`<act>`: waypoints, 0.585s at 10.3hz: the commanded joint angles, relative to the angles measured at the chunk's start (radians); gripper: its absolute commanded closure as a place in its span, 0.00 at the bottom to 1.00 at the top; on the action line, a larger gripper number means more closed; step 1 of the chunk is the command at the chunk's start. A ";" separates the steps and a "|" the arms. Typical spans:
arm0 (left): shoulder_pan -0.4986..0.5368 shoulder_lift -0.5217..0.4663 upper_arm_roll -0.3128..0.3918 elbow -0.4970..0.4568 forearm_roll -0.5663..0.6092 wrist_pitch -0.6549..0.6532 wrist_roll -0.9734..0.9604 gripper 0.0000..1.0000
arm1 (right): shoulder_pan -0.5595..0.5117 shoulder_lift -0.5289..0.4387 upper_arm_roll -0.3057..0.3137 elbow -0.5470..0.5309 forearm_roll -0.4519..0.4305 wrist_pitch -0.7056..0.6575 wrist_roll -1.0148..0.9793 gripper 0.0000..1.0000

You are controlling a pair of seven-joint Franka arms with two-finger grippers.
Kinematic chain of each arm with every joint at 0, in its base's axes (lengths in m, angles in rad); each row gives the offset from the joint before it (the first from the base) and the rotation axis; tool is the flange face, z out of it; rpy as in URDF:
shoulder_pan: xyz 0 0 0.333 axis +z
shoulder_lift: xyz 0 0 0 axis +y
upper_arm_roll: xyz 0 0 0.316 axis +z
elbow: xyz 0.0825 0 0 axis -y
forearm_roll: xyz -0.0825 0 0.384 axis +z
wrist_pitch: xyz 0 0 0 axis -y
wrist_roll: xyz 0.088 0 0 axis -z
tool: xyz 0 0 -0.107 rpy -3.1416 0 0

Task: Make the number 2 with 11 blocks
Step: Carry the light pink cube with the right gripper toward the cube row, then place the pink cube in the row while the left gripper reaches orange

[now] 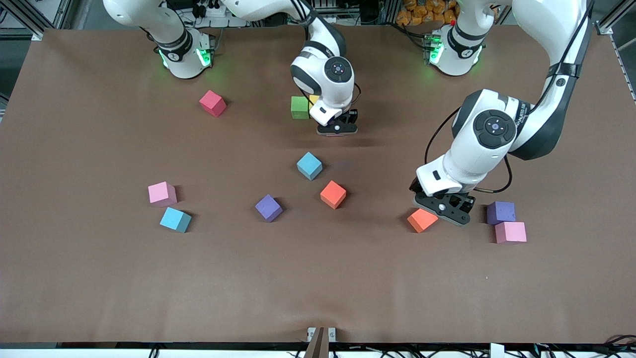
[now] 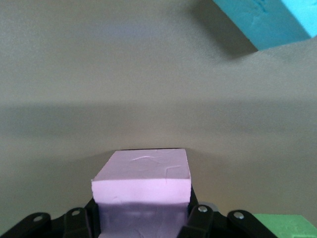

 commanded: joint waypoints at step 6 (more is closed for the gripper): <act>-0.052 0.199 -0.010 0.206 -0.007 -0.015 -0.004 0.00 | 0.023 -0.004 -0.007 -0.019 0.012 0.011 0.004 0.23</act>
